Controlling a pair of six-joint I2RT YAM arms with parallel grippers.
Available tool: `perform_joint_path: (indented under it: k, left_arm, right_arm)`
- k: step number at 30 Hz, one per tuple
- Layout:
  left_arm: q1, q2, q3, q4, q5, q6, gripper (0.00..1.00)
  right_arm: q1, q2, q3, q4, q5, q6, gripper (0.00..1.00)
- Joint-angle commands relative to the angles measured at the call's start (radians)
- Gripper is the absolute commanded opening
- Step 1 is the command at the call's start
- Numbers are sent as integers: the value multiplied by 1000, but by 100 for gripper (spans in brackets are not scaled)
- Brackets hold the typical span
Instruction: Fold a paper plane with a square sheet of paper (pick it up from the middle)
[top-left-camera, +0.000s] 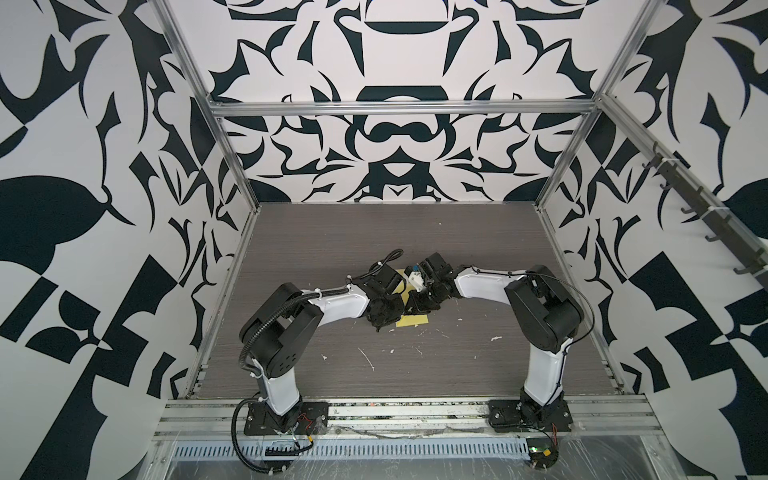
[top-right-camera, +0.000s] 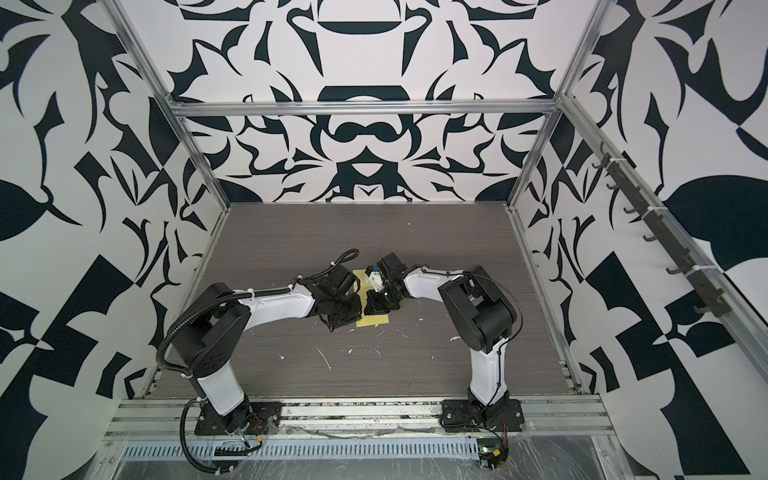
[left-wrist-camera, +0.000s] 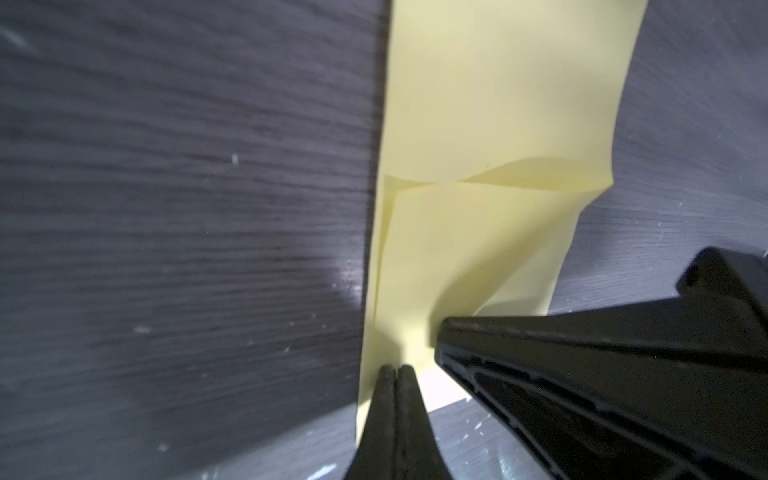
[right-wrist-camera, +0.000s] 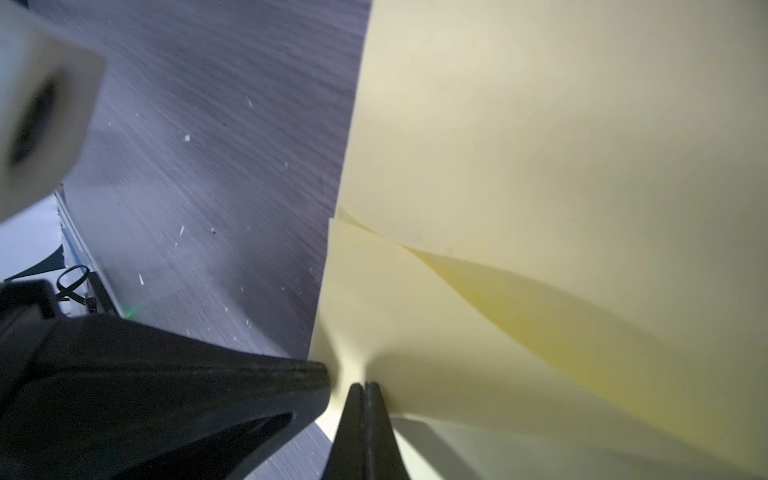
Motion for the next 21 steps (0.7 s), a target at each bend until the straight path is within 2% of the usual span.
perform_joint_path:
  k: [1,10,21]
  left_arm:
    - [0,22,-14,-84,-21,-1,0]
    - [1,26,-14,-97,-21,4,0]
    - [1,27,-12,-97,-13,14,0]
  right_arm:
    - [-7,7,38,-75,66,-49,0]
    - [-66,18,68,-122,103,-64,0]
    - [-130,67,150,-196,193,7,0]
